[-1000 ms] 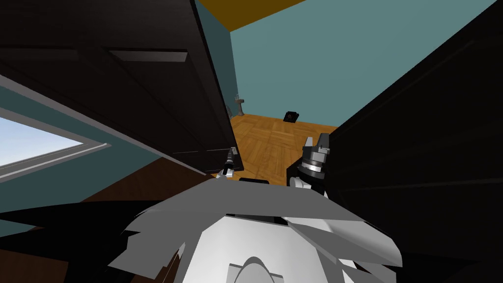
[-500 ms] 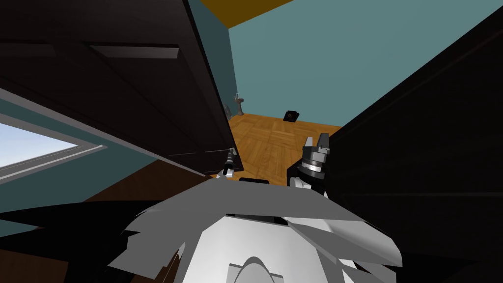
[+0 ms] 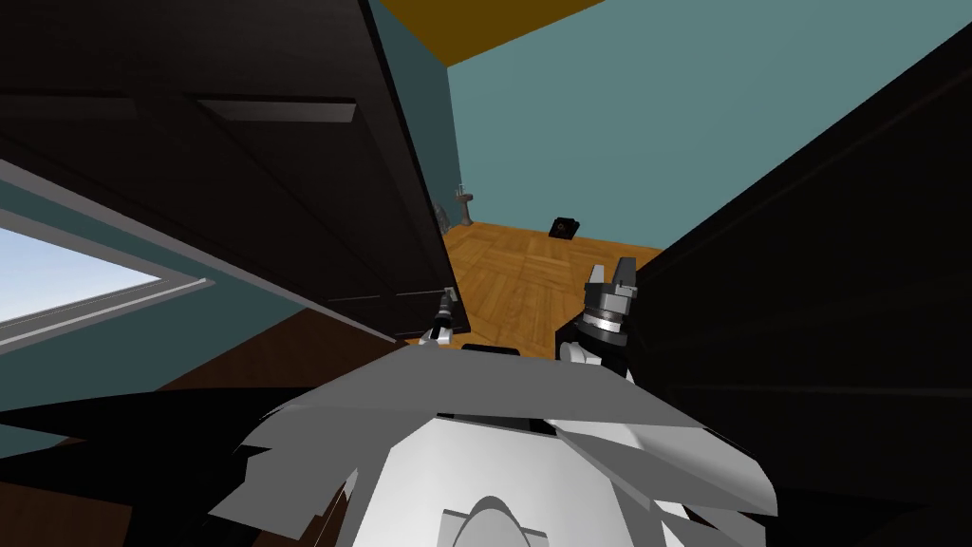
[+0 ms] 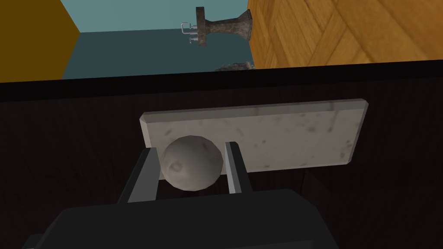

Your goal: Push the door open

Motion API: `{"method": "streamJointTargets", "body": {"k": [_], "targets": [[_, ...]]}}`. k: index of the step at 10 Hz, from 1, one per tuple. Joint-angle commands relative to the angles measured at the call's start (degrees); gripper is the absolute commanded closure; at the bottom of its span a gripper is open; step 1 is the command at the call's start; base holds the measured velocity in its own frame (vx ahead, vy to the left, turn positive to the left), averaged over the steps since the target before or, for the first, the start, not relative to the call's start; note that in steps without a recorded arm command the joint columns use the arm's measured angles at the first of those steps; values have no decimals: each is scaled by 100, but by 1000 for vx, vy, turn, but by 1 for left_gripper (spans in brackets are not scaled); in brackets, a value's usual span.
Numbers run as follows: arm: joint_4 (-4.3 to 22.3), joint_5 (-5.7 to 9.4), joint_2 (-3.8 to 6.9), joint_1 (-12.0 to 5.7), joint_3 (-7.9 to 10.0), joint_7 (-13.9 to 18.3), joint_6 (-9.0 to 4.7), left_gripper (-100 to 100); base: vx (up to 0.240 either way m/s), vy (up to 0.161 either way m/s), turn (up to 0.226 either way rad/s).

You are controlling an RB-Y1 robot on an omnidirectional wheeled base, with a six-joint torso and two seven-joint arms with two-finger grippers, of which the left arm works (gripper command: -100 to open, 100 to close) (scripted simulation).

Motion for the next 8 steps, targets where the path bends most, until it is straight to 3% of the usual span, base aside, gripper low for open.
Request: {"method": "streamJointTargets", "body": {"k": [1,4,6,8], "targets": [[-68,66,64,-17,7,-12,-6,100,194,-14,64],[-13,206,119,-46,-11,-55,-20,100,205,-10,88],[-13,206,119,-46,-11,-55,-20,100,93,-18,19],[44,350,171,-76,-30,-99,-34,100,132,-36,115]]}}
